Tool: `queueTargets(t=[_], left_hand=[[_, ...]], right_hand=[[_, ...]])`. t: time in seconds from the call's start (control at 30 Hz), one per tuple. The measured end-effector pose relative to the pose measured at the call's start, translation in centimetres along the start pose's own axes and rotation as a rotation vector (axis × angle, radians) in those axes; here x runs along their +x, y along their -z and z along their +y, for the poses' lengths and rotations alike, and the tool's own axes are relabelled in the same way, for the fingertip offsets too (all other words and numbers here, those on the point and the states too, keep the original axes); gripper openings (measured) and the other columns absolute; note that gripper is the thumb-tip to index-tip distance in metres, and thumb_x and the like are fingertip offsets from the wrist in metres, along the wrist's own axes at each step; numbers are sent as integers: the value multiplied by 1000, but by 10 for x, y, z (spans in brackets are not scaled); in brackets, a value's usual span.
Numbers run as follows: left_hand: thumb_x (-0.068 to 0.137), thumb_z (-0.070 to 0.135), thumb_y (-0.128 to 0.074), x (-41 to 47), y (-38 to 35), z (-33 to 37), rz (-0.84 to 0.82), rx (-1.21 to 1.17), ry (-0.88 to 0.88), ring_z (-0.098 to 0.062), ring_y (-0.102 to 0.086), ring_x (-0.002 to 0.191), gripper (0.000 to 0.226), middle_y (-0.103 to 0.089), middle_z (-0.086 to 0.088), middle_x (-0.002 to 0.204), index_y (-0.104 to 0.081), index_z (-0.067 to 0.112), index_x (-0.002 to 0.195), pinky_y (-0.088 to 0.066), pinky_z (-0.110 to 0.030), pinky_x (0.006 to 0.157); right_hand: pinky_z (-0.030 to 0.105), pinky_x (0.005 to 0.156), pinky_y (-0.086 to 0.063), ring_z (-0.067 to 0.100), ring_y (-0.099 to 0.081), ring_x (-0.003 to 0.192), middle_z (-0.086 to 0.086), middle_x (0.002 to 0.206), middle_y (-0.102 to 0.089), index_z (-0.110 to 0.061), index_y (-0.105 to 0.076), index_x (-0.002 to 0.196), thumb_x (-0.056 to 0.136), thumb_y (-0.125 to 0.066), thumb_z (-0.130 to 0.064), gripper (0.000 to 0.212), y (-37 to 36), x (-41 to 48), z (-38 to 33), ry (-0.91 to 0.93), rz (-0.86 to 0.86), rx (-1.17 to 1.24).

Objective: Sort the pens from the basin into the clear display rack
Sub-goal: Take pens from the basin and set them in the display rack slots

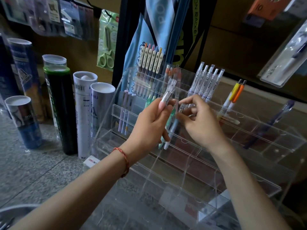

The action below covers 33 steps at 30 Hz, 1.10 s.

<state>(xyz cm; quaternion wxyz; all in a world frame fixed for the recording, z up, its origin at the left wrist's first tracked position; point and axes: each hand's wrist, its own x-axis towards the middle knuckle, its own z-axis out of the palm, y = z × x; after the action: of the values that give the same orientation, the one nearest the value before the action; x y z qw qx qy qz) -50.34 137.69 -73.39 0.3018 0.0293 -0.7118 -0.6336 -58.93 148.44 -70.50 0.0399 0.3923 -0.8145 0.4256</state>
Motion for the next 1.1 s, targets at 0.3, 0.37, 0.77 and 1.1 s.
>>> queueTargets(t=[0.3,0.37,0.77,1.1], left_hand=[[96,22,-43,-6,7,3,-59,13,-11,-37,-56,52,14,-59,-26,107,-56,27,97,-41,-21,36],[96,22,-43,-7,8,3,-65,12,4,-34,-57,51,14,-60,-24,108,-56,27,98,-42,-22,37],[96,24,-42,-6,7,6,-59,63,6,-40,-57,54,18,-59,-28,103,-55,16,105,-44,-27,38],[97,20,-38,-12,1,9,-112,-246,175,-13,-35,37,24,-58,-3,64,-60,11,104,-25,-16,36]], right_hand=[[22,50,-45,14,-62,64,1,79,-64,-31,-49,93,90,-60,-13,21,2,4,-4,-11,-41,-144],[40,62,-56,25,-66,70,6,80,-66,-36,-51,88,90,-60,-15,23,1,3,-2,-12,-39,-97],[26,58,-47,17,-58,65,3,74,-61,-21,-58,99,91,-57,-20,8,-2,5,1,-61,-150,-328],[14,71,-48,2,-61,85,-10,94,-65,-29,-59,106,94,-51,-26,15,22,-2,-36,61,23,66]])
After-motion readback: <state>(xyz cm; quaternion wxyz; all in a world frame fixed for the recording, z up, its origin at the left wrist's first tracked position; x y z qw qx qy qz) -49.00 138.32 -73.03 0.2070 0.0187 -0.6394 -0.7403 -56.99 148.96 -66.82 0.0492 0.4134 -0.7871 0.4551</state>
